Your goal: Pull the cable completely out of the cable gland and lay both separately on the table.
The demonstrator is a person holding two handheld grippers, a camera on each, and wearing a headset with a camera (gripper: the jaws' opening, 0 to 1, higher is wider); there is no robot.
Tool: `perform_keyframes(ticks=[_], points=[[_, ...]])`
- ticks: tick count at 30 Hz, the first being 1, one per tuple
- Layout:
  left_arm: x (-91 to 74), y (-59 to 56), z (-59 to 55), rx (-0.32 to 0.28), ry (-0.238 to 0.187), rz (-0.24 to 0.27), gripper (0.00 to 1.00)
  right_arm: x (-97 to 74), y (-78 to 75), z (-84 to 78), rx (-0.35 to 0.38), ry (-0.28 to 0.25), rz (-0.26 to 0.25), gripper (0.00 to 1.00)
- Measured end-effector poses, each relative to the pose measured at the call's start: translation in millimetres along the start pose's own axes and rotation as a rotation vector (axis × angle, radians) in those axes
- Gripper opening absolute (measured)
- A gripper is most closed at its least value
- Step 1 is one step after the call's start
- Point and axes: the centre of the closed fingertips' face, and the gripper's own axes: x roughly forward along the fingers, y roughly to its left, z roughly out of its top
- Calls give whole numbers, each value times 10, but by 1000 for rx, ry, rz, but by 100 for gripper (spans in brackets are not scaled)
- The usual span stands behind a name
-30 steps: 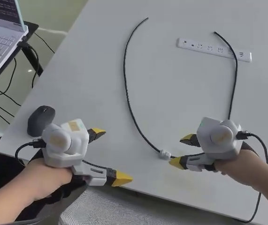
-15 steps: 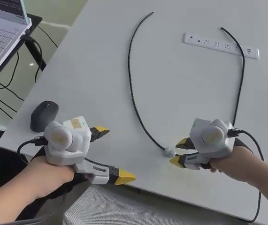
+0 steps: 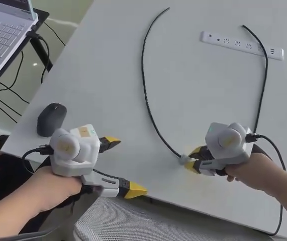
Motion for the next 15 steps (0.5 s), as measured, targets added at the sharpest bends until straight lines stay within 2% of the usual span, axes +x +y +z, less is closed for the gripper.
perform_keyframes(ticks=[11, 15], points=[[-7, -32, 9, 0, 1, -8, 91, 4, 4, -14, -2, 18, -17, 9], [4, -58, 34, 5, -3, -12, 91, -43, 44, 16, 7, 14, -8, 8]])
